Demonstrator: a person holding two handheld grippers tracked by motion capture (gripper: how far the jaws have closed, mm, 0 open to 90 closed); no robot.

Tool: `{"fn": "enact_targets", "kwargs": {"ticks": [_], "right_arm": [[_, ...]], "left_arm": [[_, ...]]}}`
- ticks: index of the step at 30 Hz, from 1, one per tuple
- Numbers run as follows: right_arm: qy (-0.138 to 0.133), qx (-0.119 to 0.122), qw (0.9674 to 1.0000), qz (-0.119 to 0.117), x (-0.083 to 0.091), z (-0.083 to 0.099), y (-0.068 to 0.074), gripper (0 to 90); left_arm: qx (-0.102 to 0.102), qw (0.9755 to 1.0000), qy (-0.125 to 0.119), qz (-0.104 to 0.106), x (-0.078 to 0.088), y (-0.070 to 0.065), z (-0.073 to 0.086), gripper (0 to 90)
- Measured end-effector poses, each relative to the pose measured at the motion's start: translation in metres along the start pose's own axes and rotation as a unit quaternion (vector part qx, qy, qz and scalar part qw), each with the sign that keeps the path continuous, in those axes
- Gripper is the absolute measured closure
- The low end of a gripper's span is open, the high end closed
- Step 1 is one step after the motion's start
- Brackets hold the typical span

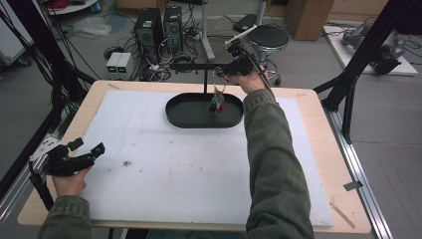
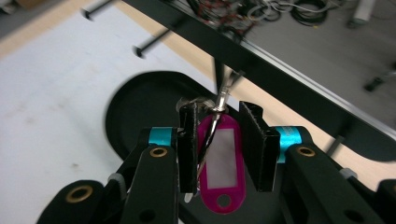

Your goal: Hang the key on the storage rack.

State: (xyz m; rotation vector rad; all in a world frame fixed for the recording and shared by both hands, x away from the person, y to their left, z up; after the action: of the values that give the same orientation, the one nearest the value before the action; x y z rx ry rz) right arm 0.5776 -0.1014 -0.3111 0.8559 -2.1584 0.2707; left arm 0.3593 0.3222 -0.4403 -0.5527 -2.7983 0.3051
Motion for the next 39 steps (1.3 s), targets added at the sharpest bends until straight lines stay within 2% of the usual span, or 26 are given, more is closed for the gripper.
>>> {"fn": "enact_targets", "kwargs": {"ticks": [2, 5, 7, 11, 15, 18, 22, 26, 30, 33, 35, 39], "right_arm": [[0.001, -0.007, 1.0, 0.002, -0.002, 0.003, -0.005, 68.8], [-0.005, -0.023, 0.9997, -0.007, -0.004, 0.006, -0.008, 68.8], [-0.003, -0.024, 0.9997, -0.004, -0.007, 0.009, -0.011, 68.7], [-0.019, -0.036, 0.9989, -0.021, -0.011, 0.01, -0.011, 68.6], [-0.022, -0.039, 0.9987, -0.024, -0.016, 0.013, -0.01, 67.1], [-0.03, -0.047, 0.9976, -0.04, -0.015, 0.012, -0.007, 57.2], [-0.027, -0.02, 0.999, -0.03, -0.014, 0.013, -0.002, 47.0], [-0.031, -0.02, 0.9988, -0.033, -0.015, 0.011, 0.005, 31.6], [-0.043, -0.014, 0.9989, -0.014, -0.013, 0.007, 0.01, 12.9], [-0.052, -0.019, 0.9982, -0.022, -0.008, 0.007, 0.013, 8.6], [-0.051, -0.016, 0.9983, -0.022, -0.004, 0.007, 0.015, 0.7], [-0.056, -0.003, 0.9983, -0.017, 0.006, 0.009, 0.023, 0.7]], "left_arm": [[0.0, 1.0, 0.001, 0.0, 0.0, 0.0, 0.0, 1.7], [0.001, 1.0, 0.001, 0.0, 0.0, 0.001, 0.0, 1.7], [0.001, 1.0, 0.0, 0.001, -0.001, 0.001, 0.0, 1.7], [0.001, 1.0, 0.001, 0.004, -0.001, 0.0, 0.0, 1.7], [-0.001, 1.0, 0.002, 0.006, -0.003, -0.002, 0.001, 1.7], [0.001, 1.0, 0.003, 0.007, -0.003, -0.002, 0.001, 1.7], [0.002, 1.0, 0.002, 0.009, -0.004, -0.003, 0.001, 1.7], [0.0, 0.9999, 0.003, 0.01, -0.004, -0.003, 0.001, 1.8], [0.003, 1.0, 0.001, 0.009, -0.004, -0.002, 0.001, 1.8], [0.003, 1.0, 0.0, 0.009, -0.004, -0.002, 0.0, 1.7], [0.004, 0.9999, -0.002, 0.009, -0.004, -0.002, 0.0, 1.8], [0.004, 1.0, -0.002, 0.009, -0.004, -0.002, 0.0, 1.8]]}}
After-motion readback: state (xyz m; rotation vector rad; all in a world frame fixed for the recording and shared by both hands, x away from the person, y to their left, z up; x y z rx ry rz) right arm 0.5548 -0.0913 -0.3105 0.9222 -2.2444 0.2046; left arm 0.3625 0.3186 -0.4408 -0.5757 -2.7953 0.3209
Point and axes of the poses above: each handheld gripper's, and its own axes: x roughly backward along the jaws, z roughly out of its underside, y roughly to its left, the point moved 8 cm from there along -x, roughly forward along the jaws, and after that the axes turned 1 degree about -x, right-handed, at the moved point
